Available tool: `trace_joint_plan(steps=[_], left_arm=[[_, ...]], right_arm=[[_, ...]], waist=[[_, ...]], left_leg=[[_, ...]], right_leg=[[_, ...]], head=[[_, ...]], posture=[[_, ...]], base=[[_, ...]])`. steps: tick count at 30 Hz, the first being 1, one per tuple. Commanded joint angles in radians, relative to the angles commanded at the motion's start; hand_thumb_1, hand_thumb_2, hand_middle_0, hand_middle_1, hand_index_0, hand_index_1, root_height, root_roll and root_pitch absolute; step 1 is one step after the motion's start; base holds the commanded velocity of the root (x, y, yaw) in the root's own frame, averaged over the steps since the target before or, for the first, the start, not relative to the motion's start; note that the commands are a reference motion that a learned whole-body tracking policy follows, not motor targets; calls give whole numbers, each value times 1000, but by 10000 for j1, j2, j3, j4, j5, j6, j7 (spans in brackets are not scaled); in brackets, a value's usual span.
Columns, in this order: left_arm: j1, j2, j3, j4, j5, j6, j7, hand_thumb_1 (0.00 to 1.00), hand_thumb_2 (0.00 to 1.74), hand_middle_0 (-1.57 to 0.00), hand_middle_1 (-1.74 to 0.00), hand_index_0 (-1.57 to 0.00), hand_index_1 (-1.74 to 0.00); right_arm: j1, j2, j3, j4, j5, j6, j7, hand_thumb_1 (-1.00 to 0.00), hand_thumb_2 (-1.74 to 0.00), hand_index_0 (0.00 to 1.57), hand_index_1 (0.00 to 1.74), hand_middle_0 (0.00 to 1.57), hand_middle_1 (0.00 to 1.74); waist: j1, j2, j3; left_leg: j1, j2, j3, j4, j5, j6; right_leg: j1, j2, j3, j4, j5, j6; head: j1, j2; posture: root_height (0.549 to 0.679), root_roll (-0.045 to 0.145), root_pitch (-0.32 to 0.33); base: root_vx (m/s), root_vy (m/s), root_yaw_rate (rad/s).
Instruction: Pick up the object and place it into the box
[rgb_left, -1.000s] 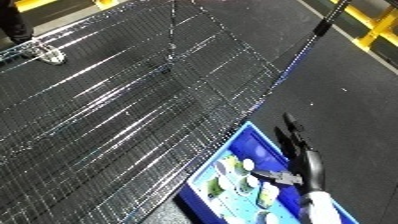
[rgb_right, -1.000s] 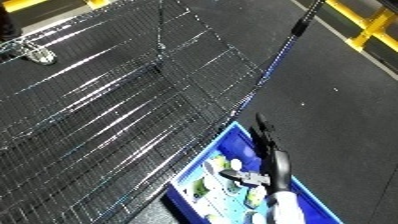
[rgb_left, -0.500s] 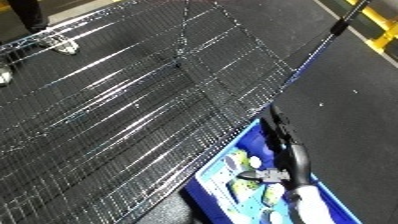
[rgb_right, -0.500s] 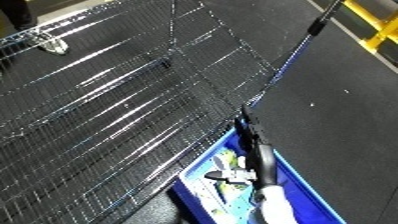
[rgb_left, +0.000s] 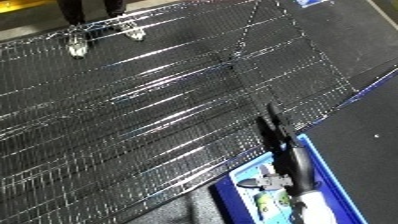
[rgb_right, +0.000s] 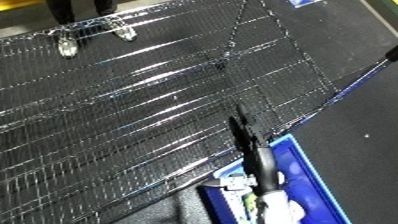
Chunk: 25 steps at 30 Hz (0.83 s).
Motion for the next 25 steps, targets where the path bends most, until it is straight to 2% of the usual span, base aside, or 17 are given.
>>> trace_joint_plan(steps=[6,11,18,25], left_arm=[[91,81,213,12,157,184,-171,1000,1740,-1570,-1740,-1570,-1740],[174,191,343,-121,247,323,-306,1000,1740,-1570,-1740,-1570,-1740],[97,285,294,-285,353,482,-305,1000,1740,-1570,-1740,-1570,-1740],[-15,252,275,-276,394,534,-265,1000,1740,-1570,-1740,-1570,-1740]], right_arm=[[-14,259,178,1,116,148,192,0,0,0,0,0,0],[49,360,302,177,380,170,272,0,0,0,0,0,0],[3,416,467,527,469,0,313,0,0,0,0,0,0],[-50,488,647,625,476,40,434,0,0,0,0,0,0]], waist=[[312,-198,24],[535,-342,26],[744,-462,115],[847,-546,178]], left_leg=[[-68,-58,-176,226,-40,34],[-86,-181,-206,341,-82,93],[-112,-227,-332,452,-85,121],[-89,-231,-395,468,-54,119]], right_leg=[[154,79,-202,154,-91,-40],[333,119,-366,99,-76,-35],[429,70,-465,156,-66,26],[476,10,-507,264,-111,80]], head=[[-585,146],[-1062,220],[-1561,-93],[-2030,-363]], posture=[[674,46,-28],[674,41,-36],[674,37,-46],[673,35,-54]], base=[[79,-54,149],[68,-50,142],[55,-18,89],[43,-1,36]])
